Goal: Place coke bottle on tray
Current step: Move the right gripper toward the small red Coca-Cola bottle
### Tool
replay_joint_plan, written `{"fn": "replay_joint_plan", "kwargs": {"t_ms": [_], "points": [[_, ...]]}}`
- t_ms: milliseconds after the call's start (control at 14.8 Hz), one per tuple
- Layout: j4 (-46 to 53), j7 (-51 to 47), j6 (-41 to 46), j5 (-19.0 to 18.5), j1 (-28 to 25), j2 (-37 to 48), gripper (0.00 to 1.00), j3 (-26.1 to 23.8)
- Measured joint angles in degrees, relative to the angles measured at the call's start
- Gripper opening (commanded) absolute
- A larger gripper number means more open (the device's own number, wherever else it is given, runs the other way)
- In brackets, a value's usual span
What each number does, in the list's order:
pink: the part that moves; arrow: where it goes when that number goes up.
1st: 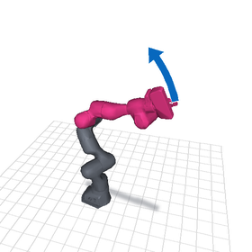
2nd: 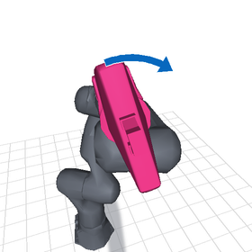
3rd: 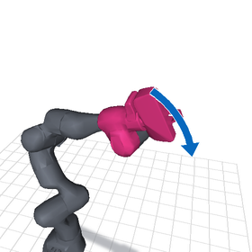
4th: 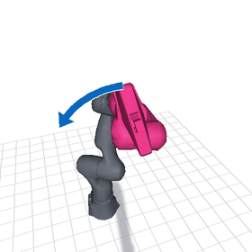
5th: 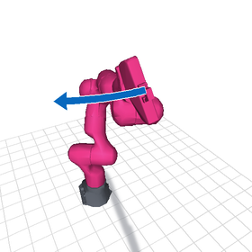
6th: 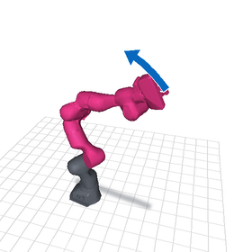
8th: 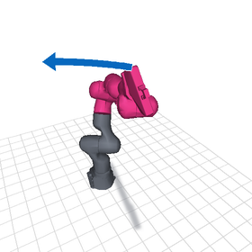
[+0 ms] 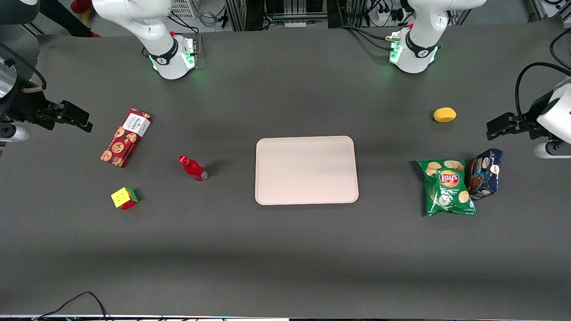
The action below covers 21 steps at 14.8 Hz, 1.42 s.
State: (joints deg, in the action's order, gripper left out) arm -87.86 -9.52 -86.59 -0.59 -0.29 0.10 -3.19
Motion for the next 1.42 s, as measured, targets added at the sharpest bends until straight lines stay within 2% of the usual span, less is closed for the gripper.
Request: {"fn": "replay_joint_plan", "kwargs": {"t_ms": [949, 1424], "points": [[-0.9, 0.0, 0.9, 0.1, 0.0, 0.0, 1.0, -0.5], [-1.6, 0.0, 7.6, 0.1, -8.8, -0.3, 1.0, -0.9]]}}
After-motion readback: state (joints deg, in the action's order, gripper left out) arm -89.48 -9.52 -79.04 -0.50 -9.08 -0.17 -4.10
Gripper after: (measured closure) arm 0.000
